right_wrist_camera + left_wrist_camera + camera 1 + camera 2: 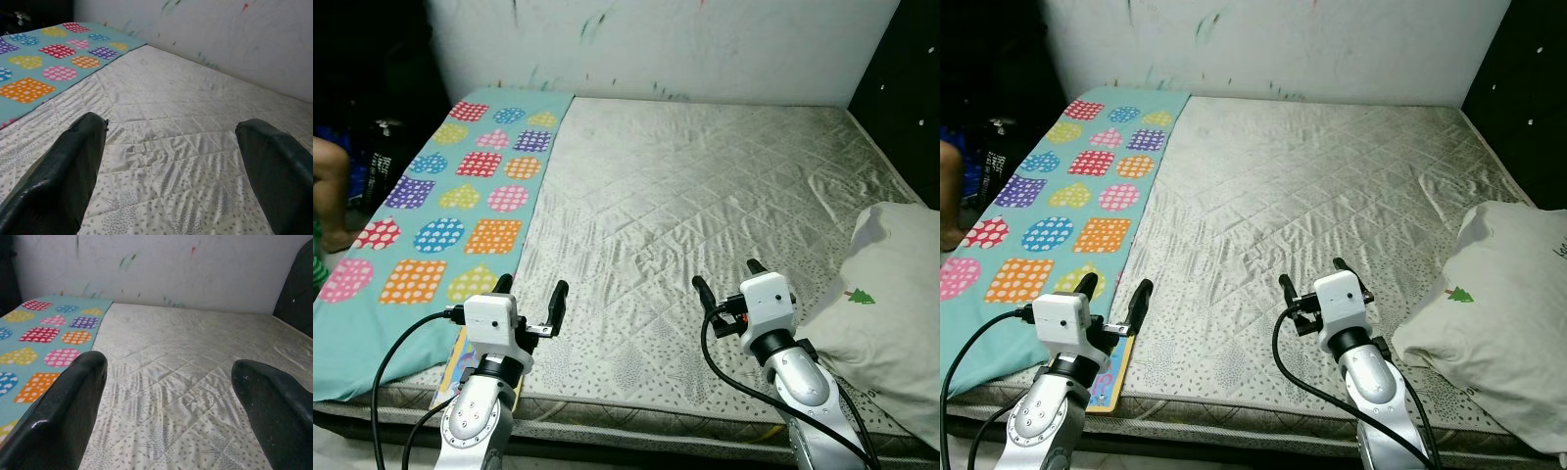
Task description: Clean up the room
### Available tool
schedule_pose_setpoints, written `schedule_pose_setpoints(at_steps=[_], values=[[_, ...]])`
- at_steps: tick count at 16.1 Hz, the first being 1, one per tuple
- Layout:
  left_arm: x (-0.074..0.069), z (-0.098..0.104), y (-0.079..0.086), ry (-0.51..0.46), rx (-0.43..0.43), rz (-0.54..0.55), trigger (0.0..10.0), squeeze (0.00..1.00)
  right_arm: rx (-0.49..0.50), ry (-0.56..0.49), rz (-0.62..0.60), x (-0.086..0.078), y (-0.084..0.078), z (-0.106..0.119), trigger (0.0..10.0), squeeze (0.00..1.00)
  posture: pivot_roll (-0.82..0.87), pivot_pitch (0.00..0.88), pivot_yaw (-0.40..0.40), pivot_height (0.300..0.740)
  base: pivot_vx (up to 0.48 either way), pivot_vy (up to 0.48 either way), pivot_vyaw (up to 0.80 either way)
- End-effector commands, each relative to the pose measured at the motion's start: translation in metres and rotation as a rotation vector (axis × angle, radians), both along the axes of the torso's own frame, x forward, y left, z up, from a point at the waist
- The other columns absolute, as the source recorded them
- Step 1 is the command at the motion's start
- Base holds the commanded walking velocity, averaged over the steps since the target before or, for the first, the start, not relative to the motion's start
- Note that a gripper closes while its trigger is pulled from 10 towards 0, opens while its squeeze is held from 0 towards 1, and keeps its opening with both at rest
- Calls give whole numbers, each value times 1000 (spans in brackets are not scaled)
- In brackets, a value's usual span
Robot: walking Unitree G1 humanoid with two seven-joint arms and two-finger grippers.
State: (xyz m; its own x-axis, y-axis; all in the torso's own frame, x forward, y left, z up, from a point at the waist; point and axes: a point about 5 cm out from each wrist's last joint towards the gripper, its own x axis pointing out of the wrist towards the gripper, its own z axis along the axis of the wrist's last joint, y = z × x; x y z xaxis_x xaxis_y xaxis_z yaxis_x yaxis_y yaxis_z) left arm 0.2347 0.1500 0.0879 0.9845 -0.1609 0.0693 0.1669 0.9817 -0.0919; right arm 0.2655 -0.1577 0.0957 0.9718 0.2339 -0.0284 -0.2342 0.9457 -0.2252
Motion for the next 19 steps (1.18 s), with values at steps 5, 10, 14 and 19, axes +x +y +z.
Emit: schedule_pose_setpoints(at_steps=[5,10,14,19], values=[[-1,-2,0,17,5,5,10000,0,-5,-7,3,0,-1,1,10000,0,16,42,-3,740,0,-332,0],[0,-3,-1,19,3,1,10000,0,-6,-12,1,1,-1,3,10000,0,16,42,-3,740,0,-438,0],[0,-3,-1,18,2,2,10000,0,-7,-12,2,2,-1,3,10000,0,14,43,-7,740,0,-480,0],[0,-2,-1,18,2,2,10000,0,-5,-12,2,2,-1,3,10000,0,15,43,-6,740,0,-480,0]])
